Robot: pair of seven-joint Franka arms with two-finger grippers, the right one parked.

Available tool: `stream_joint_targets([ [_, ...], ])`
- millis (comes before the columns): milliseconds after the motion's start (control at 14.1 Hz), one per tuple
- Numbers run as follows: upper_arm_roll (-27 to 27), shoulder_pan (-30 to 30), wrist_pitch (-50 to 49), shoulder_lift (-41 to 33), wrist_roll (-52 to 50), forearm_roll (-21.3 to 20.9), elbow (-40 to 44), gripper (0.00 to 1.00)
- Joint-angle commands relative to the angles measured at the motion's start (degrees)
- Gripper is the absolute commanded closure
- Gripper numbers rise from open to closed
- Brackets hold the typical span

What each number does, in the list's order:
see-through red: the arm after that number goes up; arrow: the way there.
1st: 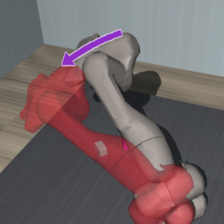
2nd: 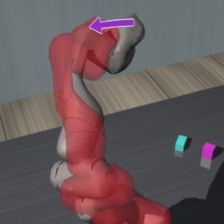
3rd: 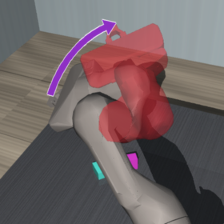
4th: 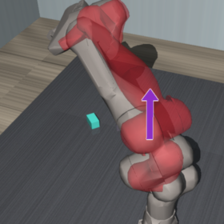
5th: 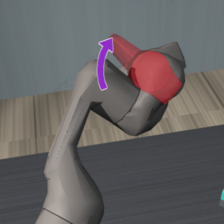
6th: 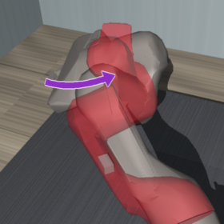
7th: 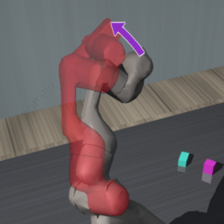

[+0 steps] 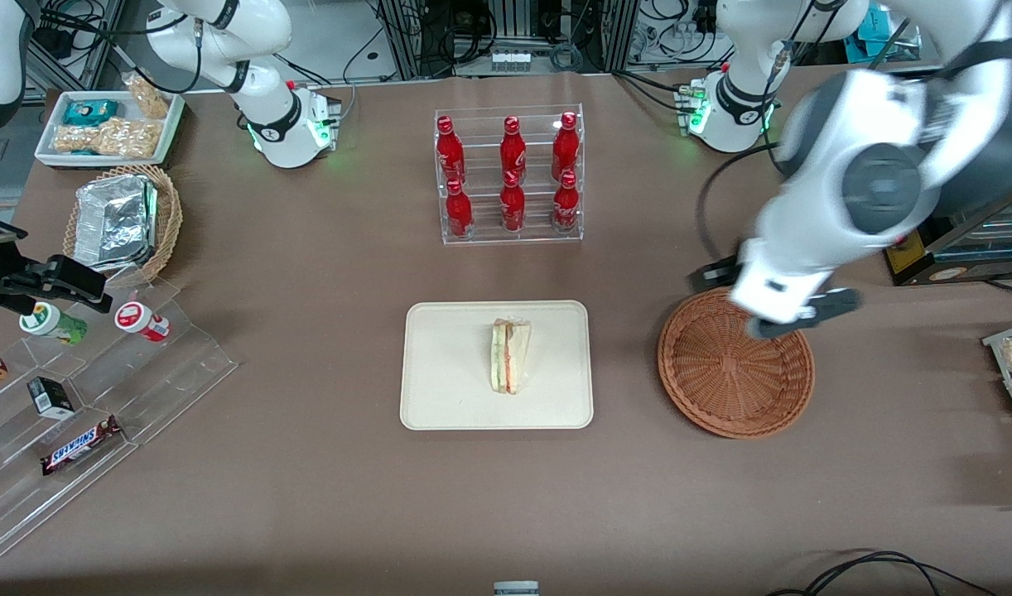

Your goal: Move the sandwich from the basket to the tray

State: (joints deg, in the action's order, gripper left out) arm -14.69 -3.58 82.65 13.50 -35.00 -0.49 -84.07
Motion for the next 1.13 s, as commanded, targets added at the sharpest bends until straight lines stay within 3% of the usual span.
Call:
stream_joint_targets([
  [0, -0.5, 4.3, -3.6, -3.8, 3.9, 1.1, -2.1, 0.00],
  [496, 1.1, 7.8, -9.2, -15.8, 22.5, 0.1, -8.4, 0.00],
  [1062, 1.1, 8.1, -7.7, -17.5, 22.3, 0.1, -7.6, 0.00],
])
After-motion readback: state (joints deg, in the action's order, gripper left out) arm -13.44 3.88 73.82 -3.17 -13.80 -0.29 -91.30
